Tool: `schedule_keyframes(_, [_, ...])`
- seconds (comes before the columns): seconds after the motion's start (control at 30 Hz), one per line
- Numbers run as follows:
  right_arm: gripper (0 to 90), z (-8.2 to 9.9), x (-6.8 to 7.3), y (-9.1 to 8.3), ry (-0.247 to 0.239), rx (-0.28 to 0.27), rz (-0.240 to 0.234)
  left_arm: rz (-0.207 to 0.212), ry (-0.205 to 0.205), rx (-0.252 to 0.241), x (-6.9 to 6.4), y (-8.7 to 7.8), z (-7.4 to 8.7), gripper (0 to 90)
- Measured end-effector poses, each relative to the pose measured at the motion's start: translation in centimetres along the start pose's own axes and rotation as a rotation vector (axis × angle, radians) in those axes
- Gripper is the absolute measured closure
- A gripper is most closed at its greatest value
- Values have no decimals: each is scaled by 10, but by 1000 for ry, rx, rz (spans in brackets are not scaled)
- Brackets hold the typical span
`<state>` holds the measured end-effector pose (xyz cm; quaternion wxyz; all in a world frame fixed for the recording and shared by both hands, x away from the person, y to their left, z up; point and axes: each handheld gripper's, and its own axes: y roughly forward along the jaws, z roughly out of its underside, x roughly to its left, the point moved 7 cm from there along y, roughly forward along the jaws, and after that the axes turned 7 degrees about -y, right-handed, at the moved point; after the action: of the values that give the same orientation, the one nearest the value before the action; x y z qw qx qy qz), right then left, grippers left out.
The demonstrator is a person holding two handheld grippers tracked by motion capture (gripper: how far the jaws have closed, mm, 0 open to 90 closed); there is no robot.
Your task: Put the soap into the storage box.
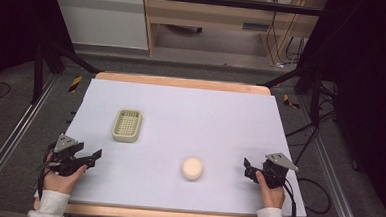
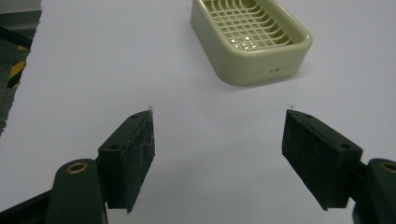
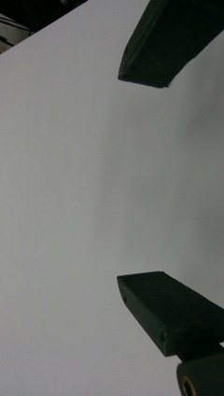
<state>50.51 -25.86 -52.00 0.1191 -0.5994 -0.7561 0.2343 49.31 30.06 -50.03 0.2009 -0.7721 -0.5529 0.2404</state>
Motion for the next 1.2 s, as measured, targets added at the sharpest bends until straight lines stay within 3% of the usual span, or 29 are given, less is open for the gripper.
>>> schedule_keyframes(0.17, [40, 1, 1, 1, -6, 12, -2, 24, 11, -10, -6, -2, -3, 314])
schedule_keyframes(0.9, [41, 1, 3, 2, -27, 19, -5, 80, 50, -10, -35, -2, -8, 311])
schedule_keyframes(1.2, [42, 1, 3, 2, -27, 20, -8, 98, 86, 5, -45, 1, -10, 306])
